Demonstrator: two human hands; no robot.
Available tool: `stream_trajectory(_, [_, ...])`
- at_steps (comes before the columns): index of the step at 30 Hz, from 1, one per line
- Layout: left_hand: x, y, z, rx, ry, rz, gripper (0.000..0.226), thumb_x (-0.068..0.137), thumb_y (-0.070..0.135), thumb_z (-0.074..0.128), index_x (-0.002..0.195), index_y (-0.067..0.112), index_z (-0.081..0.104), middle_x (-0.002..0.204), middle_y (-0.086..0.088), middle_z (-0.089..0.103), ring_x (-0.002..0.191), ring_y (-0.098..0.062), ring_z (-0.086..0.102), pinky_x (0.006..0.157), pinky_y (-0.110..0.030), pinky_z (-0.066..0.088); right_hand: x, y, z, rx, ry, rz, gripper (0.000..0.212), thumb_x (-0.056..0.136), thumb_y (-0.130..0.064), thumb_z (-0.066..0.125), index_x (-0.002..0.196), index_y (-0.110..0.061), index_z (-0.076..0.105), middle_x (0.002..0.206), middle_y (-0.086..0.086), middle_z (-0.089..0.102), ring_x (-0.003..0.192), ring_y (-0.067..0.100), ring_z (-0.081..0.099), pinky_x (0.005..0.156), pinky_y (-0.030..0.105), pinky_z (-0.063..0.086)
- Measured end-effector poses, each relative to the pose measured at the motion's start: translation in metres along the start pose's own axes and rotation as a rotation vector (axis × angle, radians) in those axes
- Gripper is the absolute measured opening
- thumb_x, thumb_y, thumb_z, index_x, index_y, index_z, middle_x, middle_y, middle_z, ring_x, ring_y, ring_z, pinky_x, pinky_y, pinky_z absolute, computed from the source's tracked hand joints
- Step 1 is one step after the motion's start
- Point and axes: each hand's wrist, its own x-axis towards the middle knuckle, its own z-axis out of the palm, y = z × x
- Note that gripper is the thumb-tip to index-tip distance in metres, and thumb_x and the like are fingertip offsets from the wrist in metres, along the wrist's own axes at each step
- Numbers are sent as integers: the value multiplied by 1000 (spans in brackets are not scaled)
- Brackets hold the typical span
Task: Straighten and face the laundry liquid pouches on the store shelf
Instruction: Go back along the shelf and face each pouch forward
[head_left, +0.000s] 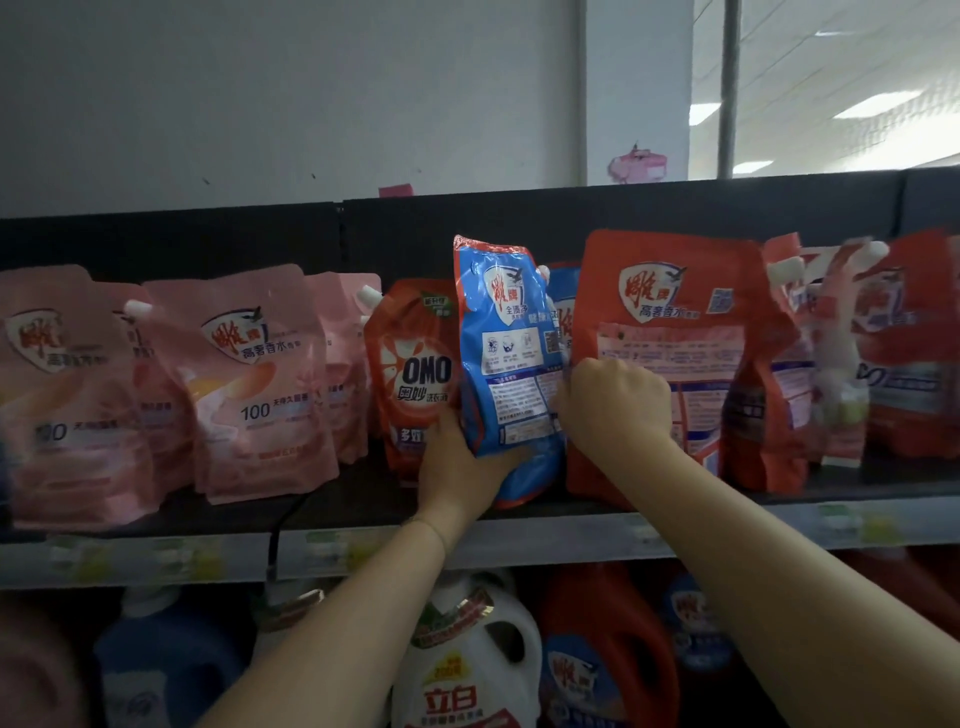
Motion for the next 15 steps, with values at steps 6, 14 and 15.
stream_trajectory(6, [-9,8,5,61,34,-17,94,39,69,79,119,32,46,125,8,57,108,-12,59,90,-42,54,1,14,0,48,-22,95,23,94,-28,48,101,-10,62,97,8,66,89,29,63,63,30,36])
stream_trajectory(14, [-14,15,7,185,52,-44,83,54,64,80,119,27,43,124,5,56,108,-19,60,87,-40,52,-9,27,15,221,71,55,27,96,-26,44,73,-12,46,80,12,60,72,31,55,61,30,30])
stream_trajectory(15, [-14,17,9,204,55,-47,81,56,63,80,117,26,43,123,5,56,107,-19,60,85,-39,51,-9,30,18,247,116,34,28,96,-24,45,70,-12,45,77,13,61,70,33,57,60,30,28])
